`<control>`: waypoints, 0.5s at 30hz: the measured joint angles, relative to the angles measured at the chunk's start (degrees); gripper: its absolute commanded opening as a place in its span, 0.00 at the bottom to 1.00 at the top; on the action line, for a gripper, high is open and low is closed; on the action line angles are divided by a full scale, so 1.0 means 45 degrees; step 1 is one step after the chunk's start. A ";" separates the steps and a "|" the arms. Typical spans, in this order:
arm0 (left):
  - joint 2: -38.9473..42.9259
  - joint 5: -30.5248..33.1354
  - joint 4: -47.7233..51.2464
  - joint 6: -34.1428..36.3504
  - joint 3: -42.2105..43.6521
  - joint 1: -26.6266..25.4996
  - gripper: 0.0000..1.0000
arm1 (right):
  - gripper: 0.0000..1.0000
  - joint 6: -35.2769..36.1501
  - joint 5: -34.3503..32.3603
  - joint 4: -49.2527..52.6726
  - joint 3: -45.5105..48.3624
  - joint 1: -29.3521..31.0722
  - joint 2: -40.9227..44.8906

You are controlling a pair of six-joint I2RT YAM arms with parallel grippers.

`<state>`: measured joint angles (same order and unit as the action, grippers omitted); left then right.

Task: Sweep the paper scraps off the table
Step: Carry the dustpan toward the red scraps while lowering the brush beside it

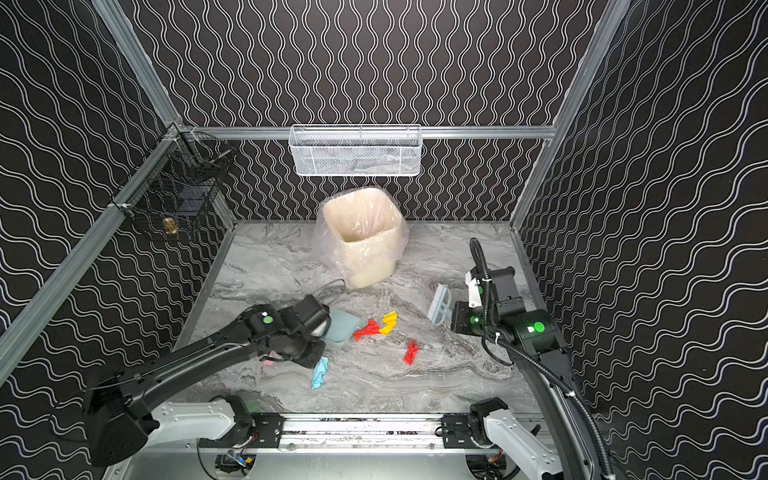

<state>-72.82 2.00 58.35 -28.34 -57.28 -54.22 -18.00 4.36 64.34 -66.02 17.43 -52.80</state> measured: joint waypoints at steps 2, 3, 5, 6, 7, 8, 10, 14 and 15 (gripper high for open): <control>-0.0709 0.0243 0.0005 0.0010 -0.0282 -0.0991 0.00 | 0.00 -0.0160 -0.0520 0.0112 0.0024 0.0529 -0.0374; -0.1001 0.0335 0.0005 0.0029 -0.0408 -0.1345 0.00 | 0.00 -0.0233 -0.0777 0.0170 0.0039 0.0792 -0.0539; -0.1622 0.0476 -0.0010 0.0287 -0.0675 -0.1972 0.00 | 0.00 -0.0563 -0.1379 0.0379 0.0049 0.1593 -0.1035; -0.1831 0.0505 -0.0039 0.0403 -0.0758 -0.2132 0.00 | 0.00 -0.0670 -0.1676 0.0491 0.0049 0.2001 -0.1287; -0.2045 0.0544 -0.0078 0.0452 -0.0831 -0.2263 0.00 | 0.00 -0.0874 -0.1880 0.0636 0.0044 0.2409 -0.1545; -0.2195 0.0534 -0.0136 0.0646 -0.0855 -0.2370 0.00 | 0.00 -0.1025 -0.2147 0.0782 0.0029 0.2744 -0.1768; -0.2414 0.0520 -0.0214 0.0806 -0.0855 -0.2501 0.00 | 0.00 -0.1355 -0.2594 0.1039 0.0024 0.3143 -0.2045; -0.2977 0.0107 -0.0423 0.1350 -0.0850 -0.2861 0.00 | 0.00 -0.1821 -0.3094 0.1404 0.0024 0.3609 -0.2239; -0.3104 0.0024 -0.0432 0.1389 -0.0855 -0.2948 0.00 | 0.00 -0.1904 -0.3186 0.1515 0.0000 0.3696 -0.2312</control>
<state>-86.78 2.11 56.40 -22.09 -61.12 -67.48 -26.57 -9.98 71.16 -66.02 34.06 -63.20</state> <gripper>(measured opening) 0.229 0.089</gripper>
